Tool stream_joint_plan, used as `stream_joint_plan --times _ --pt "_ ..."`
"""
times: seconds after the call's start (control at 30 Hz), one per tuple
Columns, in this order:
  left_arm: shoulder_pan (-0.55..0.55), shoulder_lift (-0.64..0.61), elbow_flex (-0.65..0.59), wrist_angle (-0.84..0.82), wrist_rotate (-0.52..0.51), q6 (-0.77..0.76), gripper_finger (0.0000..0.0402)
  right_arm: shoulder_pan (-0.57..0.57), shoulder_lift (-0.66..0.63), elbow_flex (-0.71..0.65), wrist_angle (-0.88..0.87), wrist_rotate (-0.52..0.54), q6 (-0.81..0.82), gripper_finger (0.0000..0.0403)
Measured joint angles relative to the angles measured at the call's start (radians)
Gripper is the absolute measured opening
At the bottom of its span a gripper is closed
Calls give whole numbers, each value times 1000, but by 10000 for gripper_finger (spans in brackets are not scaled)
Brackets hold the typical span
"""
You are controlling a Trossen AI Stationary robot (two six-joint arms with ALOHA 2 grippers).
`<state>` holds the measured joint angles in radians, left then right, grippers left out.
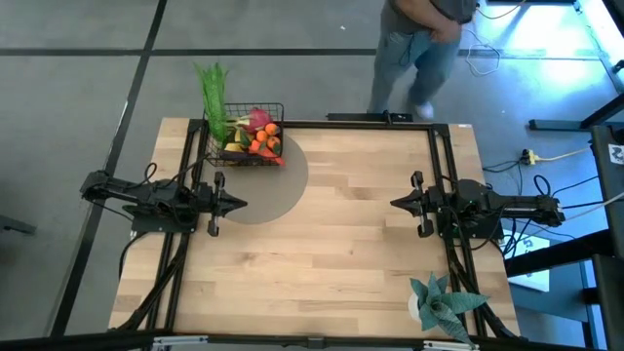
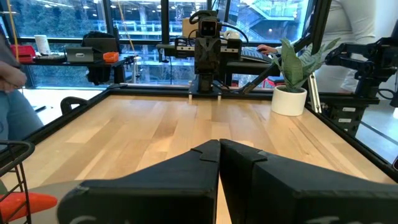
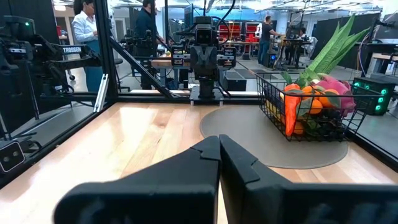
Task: Build produce basket
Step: Return to Home Position
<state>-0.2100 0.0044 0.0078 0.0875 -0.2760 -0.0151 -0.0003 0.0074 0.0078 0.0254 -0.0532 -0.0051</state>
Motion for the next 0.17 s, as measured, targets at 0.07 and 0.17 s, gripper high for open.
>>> stream_joint_plan --times 0.07,0.17 --pt "0 0 0 0 0 0 0 0 0 0 0 0 0 0" --pt "0 0 0 0 0 0 0 0 0 0 0 0 0 0"
